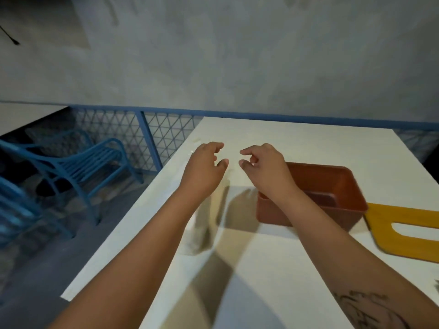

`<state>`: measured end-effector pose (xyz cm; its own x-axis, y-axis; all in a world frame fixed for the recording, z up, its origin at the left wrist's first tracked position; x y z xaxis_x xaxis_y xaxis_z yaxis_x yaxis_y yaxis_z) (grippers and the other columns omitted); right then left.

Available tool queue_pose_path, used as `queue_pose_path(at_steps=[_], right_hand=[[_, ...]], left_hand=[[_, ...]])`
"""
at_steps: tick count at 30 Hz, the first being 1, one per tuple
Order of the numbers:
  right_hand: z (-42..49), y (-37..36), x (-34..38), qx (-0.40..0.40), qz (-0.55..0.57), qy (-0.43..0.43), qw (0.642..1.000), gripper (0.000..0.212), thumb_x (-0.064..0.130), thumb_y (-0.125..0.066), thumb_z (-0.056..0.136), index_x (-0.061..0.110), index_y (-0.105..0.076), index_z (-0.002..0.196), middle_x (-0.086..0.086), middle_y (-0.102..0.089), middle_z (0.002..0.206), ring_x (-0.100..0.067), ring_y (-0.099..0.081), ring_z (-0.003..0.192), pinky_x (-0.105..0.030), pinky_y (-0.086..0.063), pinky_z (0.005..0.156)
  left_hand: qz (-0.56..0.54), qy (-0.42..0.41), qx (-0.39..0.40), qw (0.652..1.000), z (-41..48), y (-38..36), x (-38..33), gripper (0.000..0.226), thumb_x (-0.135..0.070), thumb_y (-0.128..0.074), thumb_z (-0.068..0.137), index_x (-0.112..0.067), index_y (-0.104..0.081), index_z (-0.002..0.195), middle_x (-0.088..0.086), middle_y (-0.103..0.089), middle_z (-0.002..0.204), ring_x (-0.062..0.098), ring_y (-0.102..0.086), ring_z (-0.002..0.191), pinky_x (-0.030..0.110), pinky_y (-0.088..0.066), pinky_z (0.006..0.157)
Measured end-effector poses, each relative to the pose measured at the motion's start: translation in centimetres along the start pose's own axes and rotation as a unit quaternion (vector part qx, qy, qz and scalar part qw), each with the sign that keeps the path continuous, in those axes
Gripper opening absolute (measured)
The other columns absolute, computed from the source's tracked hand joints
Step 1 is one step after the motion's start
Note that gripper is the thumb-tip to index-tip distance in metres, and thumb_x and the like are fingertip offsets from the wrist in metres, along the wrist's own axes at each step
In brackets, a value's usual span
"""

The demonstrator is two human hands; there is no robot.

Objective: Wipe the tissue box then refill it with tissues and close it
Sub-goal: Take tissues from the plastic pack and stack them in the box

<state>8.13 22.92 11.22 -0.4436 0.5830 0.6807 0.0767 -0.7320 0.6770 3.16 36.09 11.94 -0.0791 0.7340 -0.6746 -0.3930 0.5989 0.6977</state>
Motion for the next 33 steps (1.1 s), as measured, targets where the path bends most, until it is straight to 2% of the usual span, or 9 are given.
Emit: queue_pose_path(at_steps=[5,8,12,14,19,21,26,29,33], right_hand=[[2.0,-6.2,1.5,0.029,0.021,-0.071,0.997,0.054,0.037,-0.059,0.089,0.015,-0.045,0.136,-0.008,-0.045,0.131,-0.018,-0.056,0.102,-0.024,-0.038,0.086],[2.6,-9.2,0.8,0.062,0.013,-0.145,0.987,0.065,0.049,-0.054,0.089,0.007,-0.041,0.136,-0.012,-0.046,0.135,-0.026,-0.053,0.117,-0.028,-0.038,0.083],[2.7,-11.9,-0.4,0.079,-0.004,-0.224,0.971,0.070,0.062,-0.046,0.087,-0.001,-0.049,0.118,-0.009,-0.060,0.100,-0.026,-0.057,0.087,-0.029,-0.038,0.064],[2.5,-12.8,-1.0,0.085,0.005,-0.259,0.962,0.074,0.067,-0.044,0.084,-0.001,-0.053,0.112,-0.001,-0.054,0.077,-0.019,-0.054,0.069,-0.029,-0.037,0.055],[1.5,-14.6,-1.8,0.138,0.049,-0.355,0.923,0.077,0.077,-0.037,0.078,0.003,-0.057,0.085,-0.011,-0.062,0.072,-0.030,-0.062,0.056,-0.035,-0.055,0.060],[1.7,-14.9,-1.8,0.145,0.043,-0.350,0.924,0.077,0.075,-0.036,0.081,0.002,-0.060,0.088,-0.016,-0.065,0.074,-0.032,-0.065,0.057,-0.041,-0.058,0.070],[2.4,-13.9,-0.3,0.123,0.037,-0.294,0.947,0.064,0.060,-0.041,0.090,0.001,-0.056,0.109,-0.006,-0.058,0.085,-0.018,-0.056,0.060,-0.024,-0.038,0.044],[3.0,-12.1,0.7,0.067,0.060,-0.241,0.966,0.054,0.055,-0.048,0.089,0.005,-0.053,0.107,-0.004,-0.055,0.094,-0.013,-0.050,0.067,-0.024,-0.034,0.047],[3.2,-9.3,2.5,0.007,0.153,-0.179,0.972,0.050,0.047,-0.059,0.086,0.013,-0.047,0.121,0.004,-0.056,0.107,-0.008,-0.055,0.077,-0.018,-0.040,0.055]], left_hand=[[0.029,0.026,0.008,0.999,2.2,2.2,6.2,0.046,-0.023,-0.058,0.090,-0.017,-0.046,0.135,0.001,-0.046,0.138,0.017,-0.050,0.120,0.024,-0.036,0.094],[0.036,0.056,0.018,0.998,3.3,2.6,9.7,0.049,-0.027,-0.059,0.089,-0.017,-0.045,0.135,0.004,-0.043,0.141,0.020,-0.046,0.126,0.029,-0.037,0.097],[0.010,0.122,0.043,0.992,4.2,2.6,14.1,0.056,-0.033,-0.058,0.089,-0.014,-0.040,0.139,0.006,-0.040,0.144,0.023,-0.043,0.129,0.034,-0.038,0.101],[-0.014,0.164,0.066,0.984,4.3,2.4,15.6,0.061,-0.040,-0.054,0.090,-0.011,-0.035,0.141,0.007,-0.040,0.145,0.024,-0.042,0.130,0.037,-0.038,0.105],[-0.090,0.274,0.161,0.944,3.8,0.9,17.8,0.062,-0.051,-0.045,0.091,-0.005,-0.045,0.133,0.008,-0.055,0.130,0.027,-0.054,0.116,0.032,-0.042,0.093],[-0.113,0.290,0.181,0.933,3.7,0.4,18.0,0.052,-0.049,-0.045,0.091,-0.005,-0.057,0.116,0.010,-0.065,0.114,0.027,-0.062,0.102,0.034,-0.047,0.091],[-0.152,0.277,0.176,0.932,3.8,0.7,16.4,0.029,-0.030,-0.042,0.092,-0.007,-0.057,0.103,0.008,-0.062,0.097,0.025,-0.057,0.084,0.031,-0.046,0.082],[-0.193,0.247,0.156,0.937,4.4,1.8,14.9,0.018,-0.022,-0.044,0.090,-0.009,-0.058,0.092,0.008,-0.061,0.092,0.023,-0.057,0.080,0.031,-0.047,0.079],[-0.276,0.208,0.109,0.932,5.0,3.6,12.8,0.026,-0.015,-0.052,0.087,-0.008,-0.052,0.112,0.007,-0.059,0.098,0.018,-0.058,0.079,0.029,-0.050,0.073]])
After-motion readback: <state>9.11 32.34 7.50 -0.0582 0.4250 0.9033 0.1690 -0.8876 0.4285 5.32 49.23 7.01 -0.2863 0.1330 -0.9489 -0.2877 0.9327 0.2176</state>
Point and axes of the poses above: each hand's wrist, its own z-axis towards the middle knuckle, its own y-axis out of the back of the hand, x = y × z, the point moved 6 cm from there along z, towards the middle knuckle
